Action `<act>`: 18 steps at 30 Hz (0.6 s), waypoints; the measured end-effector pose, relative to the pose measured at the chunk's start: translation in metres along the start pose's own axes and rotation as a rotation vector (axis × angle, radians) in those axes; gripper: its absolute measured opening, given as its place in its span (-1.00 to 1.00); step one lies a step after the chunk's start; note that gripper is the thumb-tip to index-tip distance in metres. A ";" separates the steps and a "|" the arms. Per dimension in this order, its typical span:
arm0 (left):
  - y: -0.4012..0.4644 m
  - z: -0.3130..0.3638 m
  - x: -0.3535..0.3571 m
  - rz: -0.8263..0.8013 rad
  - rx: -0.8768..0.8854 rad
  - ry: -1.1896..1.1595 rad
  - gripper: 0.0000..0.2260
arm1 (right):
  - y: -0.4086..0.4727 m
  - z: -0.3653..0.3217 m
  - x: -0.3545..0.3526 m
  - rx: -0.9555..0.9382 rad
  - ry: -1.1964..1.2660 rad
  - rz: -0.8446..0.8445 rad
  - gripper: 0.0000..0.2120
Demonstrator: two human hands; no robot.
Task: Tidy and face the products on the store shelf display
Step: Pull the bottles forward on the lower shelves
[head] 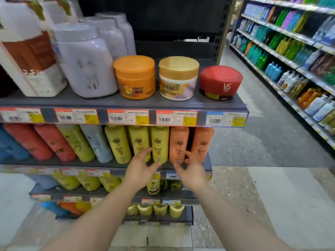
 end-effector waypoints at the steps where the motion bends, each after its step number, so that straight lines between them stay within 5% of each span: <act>1: 0.004 -0.009 0.006 -0.033 -0.013 -0.004 -0.40 | 0.004 0.005 0.008 0.018 -0.016 0.006 -0.43; 5: 0.018 -0.036 0.032 -0.117 -0.051 0.005 -0.31 | 0.021 0.023 0.032 0.107 -0.066 0.020 -0.28; 8: 0.031 -0.049 0.040 -0.114 -0.068 0.048 -0.31 | 0.035 0.027 0.042 0.116 -0.137 0.066 -0.42; 13: 0.046 -0.043 0.046 0.031 0.022 0.164 -0.68 | 0.053 0.023 0.040 0.112 -0.208 0.137 -0.43; 18: 0.045 -0.031 0.050 0.172 -0.013 0.314 -0.72 | 0.055 0.025 0.040 0.103 -0.264 0.158 -0.46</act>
Point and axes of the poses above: each hand's wrist, its own y-axis towards the middle knuckle, its own x-axis out of the palm, z = x × y, the point moved 4 cm from there along y, towards the middle knuckle, and after that the axes turned 3 degrees about z, right-handed, at the moved point
